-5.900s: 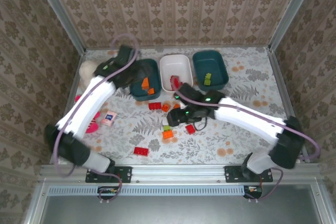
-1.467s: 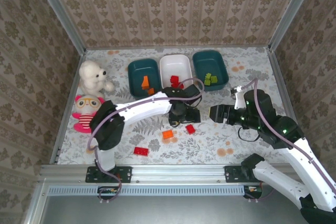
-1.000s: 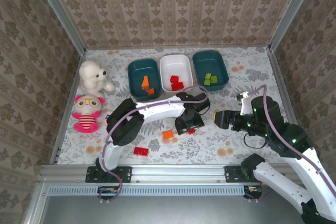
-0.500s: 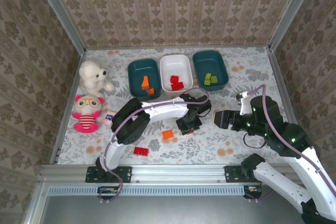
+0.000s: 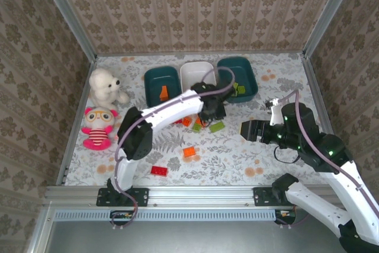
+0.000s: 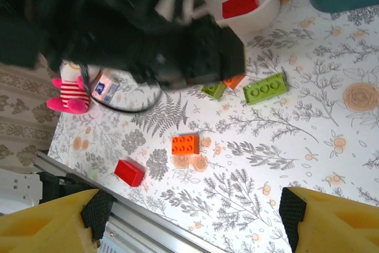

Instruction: Sort the legos into containers by color

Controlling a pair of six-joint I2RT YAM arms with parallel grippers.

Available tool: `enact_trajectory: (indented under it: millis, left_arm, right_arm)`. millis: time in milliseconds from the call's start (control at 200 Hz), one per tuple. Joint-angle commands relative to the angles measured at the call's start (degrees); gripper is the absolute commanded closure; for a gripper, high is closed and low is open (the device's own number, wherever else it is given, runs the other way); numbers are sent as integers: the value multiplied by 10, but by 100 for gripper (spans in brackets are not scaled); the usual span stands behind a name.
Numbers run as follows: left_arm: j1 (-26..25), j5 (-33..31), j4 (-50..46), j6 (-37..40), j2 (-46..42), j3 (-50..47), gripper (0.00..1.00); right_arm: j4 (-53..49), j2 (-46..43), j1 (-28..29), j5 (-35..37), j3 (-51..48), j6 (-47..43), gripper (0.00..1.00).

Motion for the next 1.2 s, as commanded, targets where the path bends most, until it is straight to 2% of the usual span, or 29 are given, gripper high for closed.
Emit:
enact_trajectory:
  millis: [0, 130, 250, 430, 570, 1060, 1195]
  left_arm:
    - [74, 16, 17, 128, -13, 36, 76]
    - [138, 83, 75, 197, 28, 79, 77]
    - [169, 123, 81, 233, 93, 156, 77]
    - [188, 156, 89, 226, 169, 240, 77]
    - [190, 172, 120, 214, 207, 262, 77]
    - [195, 146, 119, 187, 267, 276, 77]
    - [195, 136, 93, 191, 275, 294, 66]
  right_arm:
    - [12, 21, 2, 20, 20, 4, 21]
    - [27, 55, 1, 25, 25, 11, 21]
    - [42, 76, 1, 27, 31, 21, 21]
    - [47, 91, 1, 37, 37, 24, 21]
    - [46, 91, 0, 44, 33, 30, 21]
    - [41, 91, -8, 45, 27, 32, 21]
    - [45, 94, -13, 36, 25, 30, 20]
